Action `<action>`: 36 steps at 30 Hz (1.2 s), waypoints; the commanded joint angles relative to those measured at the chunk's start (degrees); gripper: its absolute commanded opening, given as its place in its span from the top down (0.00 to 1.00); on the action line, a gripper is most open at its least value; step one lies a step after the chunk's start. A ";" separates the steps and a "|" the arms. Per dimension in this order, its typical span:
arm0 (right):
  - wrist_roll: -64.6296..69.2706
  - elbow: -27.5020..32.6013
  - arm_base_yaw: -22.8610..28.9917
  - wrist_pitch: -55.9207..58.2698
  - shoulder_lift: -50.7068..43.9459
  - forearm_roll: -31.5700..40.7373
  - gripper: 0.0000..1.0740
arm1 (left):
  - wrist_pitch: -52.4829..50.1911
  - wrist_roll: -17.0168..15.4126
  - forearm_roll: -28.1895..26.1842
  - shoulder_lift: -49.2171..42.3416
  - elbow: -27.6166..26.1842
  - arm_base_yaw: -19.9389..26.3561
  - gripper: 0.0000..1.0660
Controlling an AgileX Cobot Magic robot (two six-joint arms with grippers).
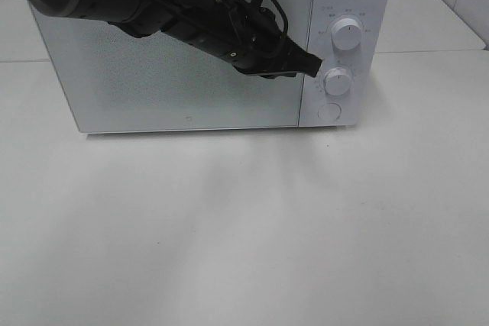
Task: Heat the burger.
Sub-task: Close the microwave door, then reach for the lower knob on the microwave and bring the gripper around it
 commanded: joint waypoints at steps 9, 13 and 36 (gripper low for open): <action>-0.46 0.00 -0.17 -0.74 -1.49 0.11 0.35 | 17.02 -6.30 15.13 -8.25 -1.66 1.83 1.00; -0.46 0.00 -0.17 -0.74 -1.49 0.11 0.35 | 28.76 -13.52 17.93 -11.17 -1.66 1.83 1.00; -0.46 0.00 -0.17 -0.69 -1.49 0.11 0.35 | 54.55 -37.24 37.41 -20.91 -1.55 2.52 1.00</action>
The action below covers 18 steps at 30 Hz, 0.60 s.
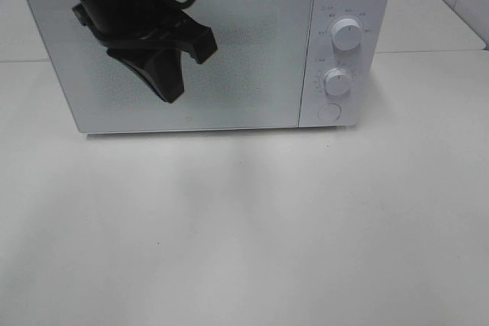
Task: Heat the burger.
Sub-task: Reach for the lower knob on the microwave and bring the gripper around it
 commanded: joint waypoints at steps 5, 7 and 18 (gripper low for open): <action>-0.46 0.00 -0.17 -0.57 -1.49 0.11 0.35 | 4.01 -3.50 3.27 -4.98 1.32 4.70 1.00; -0.46 0.00 -0.17 -0.57 -1.49 0.11 0.35 | 4.01 -3.50 3.27 -5.73 2.23 6.02 1.00; -0.46 0.00 -0.17 -0.57 -1.49 0.11 0.35 | 4.01 -9.17 3.55 -18.79 20.86 20.11 1.00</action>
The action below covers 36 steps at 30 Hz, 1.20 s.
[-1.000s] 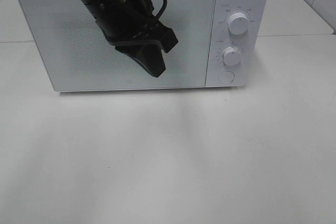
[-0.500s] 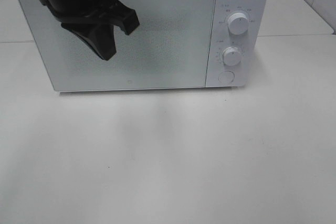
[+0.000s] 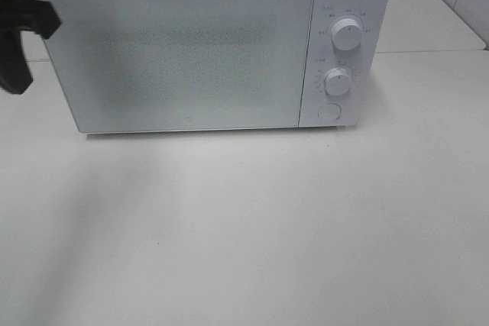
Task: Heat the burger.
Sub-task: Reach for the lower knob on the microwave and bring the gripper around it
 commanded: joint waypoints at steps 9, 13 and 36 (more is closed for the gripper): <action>-0.40 0.00 -0.17 -0.63 -1.49 0.11 0.35 | 3.72 -5.44 0.40 -19.94 19.14 3.67 1.00; -0.40 0.00 -0.17 -0.63 -1.49 0.11 0.35 | 3.72 -5.56 0.40 -25.78 22.98 3.67 1.00; -0.29 0.00 -0.17 -0.74 -1.49 0.11 0.35 | -5.56 1.20 0.63 -77.46 41.94 3.67 1.00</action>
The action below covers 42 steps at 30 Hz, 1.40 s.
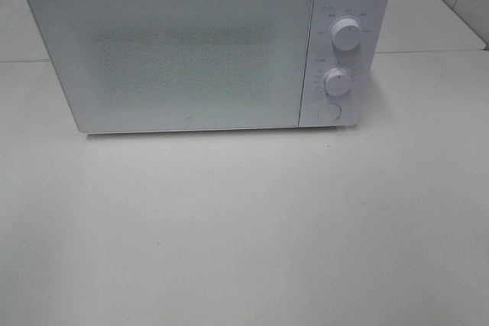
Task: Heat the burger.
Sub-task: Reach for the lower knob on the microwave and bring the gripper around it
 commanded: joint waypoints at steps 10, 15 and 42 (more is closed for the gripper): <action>-0.34 0.00 -0.17 -0.74 -1.49 0.11 0.35 | -1.49 0.74 1.38 -11.00 4.35 0.17 1.00; -0.34 0.00 -0.17 -0.80 -1.49 0.11 0.35 | -1.49 0.74 1.43 -14.38 4.35 0.17 1.00; 0.34 -0.11 -0.17 -1.20 -1.49 0.17 0.35 | -5.67 2.92 1.60 -10.03 6.30 0.17 1.00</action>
